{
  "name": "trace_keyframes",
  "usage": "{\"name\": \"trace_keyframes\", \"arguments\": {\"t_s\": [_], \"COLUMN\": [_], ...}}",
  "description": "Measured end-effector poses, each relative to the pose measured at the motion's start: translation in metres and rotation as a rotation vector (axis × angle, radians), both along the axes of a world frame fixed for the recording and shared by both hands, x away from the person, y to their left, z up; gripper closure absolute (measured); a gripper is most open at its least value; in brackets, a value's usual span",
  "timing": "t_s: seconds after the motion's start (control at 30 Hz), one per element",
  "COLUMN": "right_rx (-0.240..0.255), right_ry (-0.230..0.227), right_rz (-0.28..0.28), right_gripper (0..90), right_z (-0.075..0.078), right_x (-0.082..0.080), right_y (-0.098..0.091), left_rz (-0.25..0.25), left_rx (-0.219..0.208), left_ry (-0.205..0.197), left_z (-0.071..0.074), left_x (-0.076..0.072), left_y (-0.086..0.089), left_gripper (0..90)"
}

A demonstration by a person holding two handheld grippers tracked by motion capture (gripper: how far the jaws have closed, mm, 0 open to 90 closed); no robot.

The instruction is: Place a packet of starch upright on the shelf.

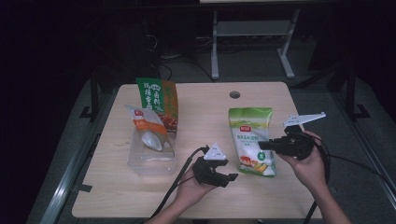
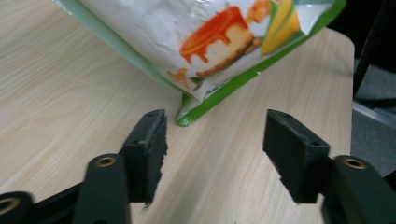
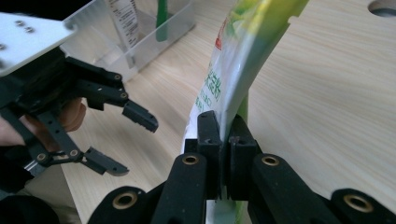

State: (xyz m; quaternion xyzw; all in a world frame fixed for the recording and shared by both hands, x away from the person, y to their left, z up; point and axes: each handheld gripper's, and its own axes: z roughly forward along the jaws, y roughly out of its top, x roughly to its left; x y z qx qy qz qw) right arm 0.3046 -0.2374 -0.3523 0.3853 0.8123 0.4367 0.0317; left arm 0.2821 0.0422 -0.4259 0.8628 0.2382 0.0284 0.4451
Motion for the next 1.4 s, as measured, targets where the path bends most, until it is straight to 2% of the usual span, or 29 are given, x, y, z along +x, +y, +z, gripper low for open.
{"name": "trace_keyframes", "arguments": {"t_s": [0.03, 0.07, 0.1, 0.17, 0.23, 0.3, 0.33, 0.5, 0.57, 0.6, 0.67, 0.7, 0.8, 0.87, 0.9, 1.0, 1.03, 1.1, 1.2, 1.23, 1.27, 1.3, 1.37, 1.4], "right_rx": [0.000, -0.002, -0.003, -0.001, 0.006, 0.006, 0.013, 0.025, 0.025, 0.026, 0.040, 0.040, 0.040, 0.040, 0.040, 0.025, 0.002, -0.010, -0.061, -0.081, -0.081, -0.104, -0.104, -0.086], "right_ry": [0.000, -0.005, -0.011, -0.018, -0.029, -0.042, -0.049, -0.075, -0.080, -0.088, -0.088, -0.088, -0.091, -0.088, -0.088, -0.085, -0.077, -0.074, -0.031, -0.025, -0.025, -0.006, -0.006, 0.010], "right_rz": [0.000, 0.011, 0.022, 0.033, 0.047, 0.058, 0.076, 0.125, 0.131, 0.141, 0.149, 0.149, 0.162, 0.168, 0.168, 0.171, 0.178, 0.180, 0.205, 0.202, 0.202, 0.193, 0.195, 0.195], "right_gripper": [86.8, 86.9, 86.9, 86.9, 86.9, 86.9, 86.9, 86.9, 86.9, 86.9, 86.9, 86.9, 86.6, 86.1, 86.1, 84.1, 82.6, 81.8, 76.7, 79.4, 79.4, 83.0, 83.0, 81.6], "right_z": [0.000, 0.001, 0.003, 0.004, 0.006, 0.006, 0.006, 0.003, 0.002, -0.002, -0.006, -0.006, -0.013, -0.015, -0.015, -0.017, -0.017, -0.017, -0.015, -0.013, -0.013, -0.013, -0.014, -0.016], "right_x": [0.000, 0.000, -0.001, -0.002, -0.004, -0.005, -0.006, -0.010, -0.010, -0.011, -0.010, -0.010, -0.012, -0.012, -0.012, -0.013, -0.015, -0.015, -0.013, -0.012, -0.012, -0.013, -0.012, -0.012], "right_y": [0.000, 0.002, 0.006, 0.008, 0.012, 0.013, 0.014, 0.020, 0.021, 0.022, 0.022, 0.022, 0.021, 0.019, 0.019, 0.017, 0.016, 0.016, 0.016, 0.017, 0.017, 0.016, 0.015, 0.012], "left_rz": [0.010, 0.019, 0.028, 0.035, 0.041, 0.041, 0.045, -0.008, -0.017, -0.015, -0.015, -0.020, -0.019, -0.007, -0.007, -0.006, -0.003, -0.005, -0.021, -0.022, -0.022, -0.020, -0.023, -0.024], "left_rx": [-0.004, -0.019, -0.049, -0.067, -0.100, -0.108, -0.127, -0.220, -0.233, -0.224, -0.224, -0.220, -0.197, -0.182, -0.182, -0.132, -0.113, -0.106, -0.100, -0.090, -0.090, -0.086, -0.088, -0.091], "left_ry": [-0.006, 0.006, 0.045, 0.052, 0.088, 0.093, 0.117, 0.214, 0.223, 0.229, 0.222, 0.206, 0.174, 0.143, 0.143, 0.091, 0.068, 0.055, 0.017, -0.001, -0.001, 0.000, 0.002, 0.005], "left_z": [0.000, -0.001, -0.002, -0.004, -0.006, -0.007, -0.009, -0.017, -0.017, -0.017, -0.017, -0.017, -0.018, -0.017, -0.017, -0.015, -0.014, -0.014, -0.012, -0.012, -0.012, -0.011, -0.011, -0.011], "left_x": [0.002, 0.003, 0.006, 0.011, 0.016, 0.019, 0.021, 0.035, 0.036, 0.036, 0.036, 0.035, 0.032, 0.027, 0.027, 0.021, 0.017, 0.016, 0.010, 0.008, 0.008, 0.007, 0.008, 0.008], "left_y": [0.001, 0.002, 0.002, 0.002, 0.002, 0.002, 0.002, 0.004, 0.004, 0.004, 0.004, 0.005, 0.005, 0.002, 0.002, -0.002, -0.004, -0.006, -0.013, -0.016, -0.016, -0.018, -0.018, -0.017], "left_gripper": [33.8, 30.7, 27.1, 24.1, 22.2, 21.2, 20.4, 20.9, 22.4, 26.4, 36.0, 36.0, 48.4, 50.9, 51.8, 54.0, 54.9, 55.2, 60.1, 61.3, 60.7, 60.3, 60.3, 60.3]}}
